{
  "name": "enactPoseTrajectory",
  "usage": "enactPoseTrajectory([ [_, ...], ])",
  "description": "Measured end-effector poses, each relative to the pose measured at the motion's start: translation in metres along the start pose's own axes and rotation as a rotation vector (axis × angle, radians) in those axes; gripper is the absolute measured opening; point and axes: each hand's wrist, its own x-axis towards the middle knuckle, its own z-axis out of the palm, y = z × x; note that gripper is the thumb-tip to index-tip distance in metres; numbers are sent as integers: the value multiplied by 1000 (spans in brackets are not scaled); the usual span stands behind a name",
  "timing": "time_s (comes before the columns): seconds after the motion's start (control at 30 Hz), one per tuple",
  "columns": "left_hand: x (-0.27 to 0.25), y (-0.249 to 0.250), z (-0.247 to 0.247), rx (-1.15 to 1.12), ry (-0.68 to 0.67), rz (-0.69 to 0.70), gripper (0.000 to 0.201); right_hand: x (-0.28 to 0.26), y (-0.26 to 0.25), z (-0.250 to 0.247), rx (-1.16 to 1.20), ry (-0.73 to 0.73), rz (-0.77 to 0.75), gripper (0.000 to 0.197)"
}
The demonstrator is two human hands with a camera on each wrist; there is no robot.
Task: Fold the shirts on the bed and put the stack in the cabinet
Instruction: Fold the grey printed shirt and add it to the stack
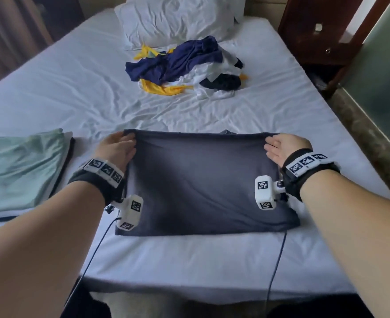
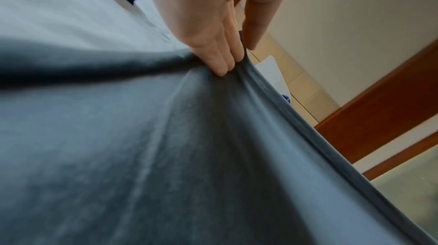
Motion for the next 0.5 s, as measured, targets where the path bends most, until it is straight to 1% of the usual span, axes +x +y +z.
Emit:
enactPoseTrajectory([
  [0.03,6,2,9,18,-14,19,39,5,-5,7,-21,23,-23,36],
  [0.1,23,3,23,37,-46,40,41,17,-15,20,-63,53,-79,33],
  [0.17,40,1,32,56,-46,40,41,31,-22,30,-98,73,-107,32],
  [0.23,54,-5,37,74,-54,27,45,44,-21,36,-130,104,-123,32],
  [0.27,59,-9,38,100,-62,23,51,57,-16,32,-174,117,-147,36],
  [0.3,61,-13,37,122,-61,16,60,70,-10,28,-234,129,-170,49],
  [0.33,64,-16,35,135,-51,17,67,75,-5,26,-305,140,-182,66],
  [0.37,64,-18,33,155,-37,26,70,68,-1,27,-370,149,-195,76],
  [0.4,63,-18,31,200,-24,42,70,57,1,30,-432,164,-227,76],
  [0.47,58,-15,28,321,10,77,59,36,4,31,-542,181,-275,53],
  [0.5,56,-14,25,389,32,87,48,29,8,26,-585,195,-289,41],
])
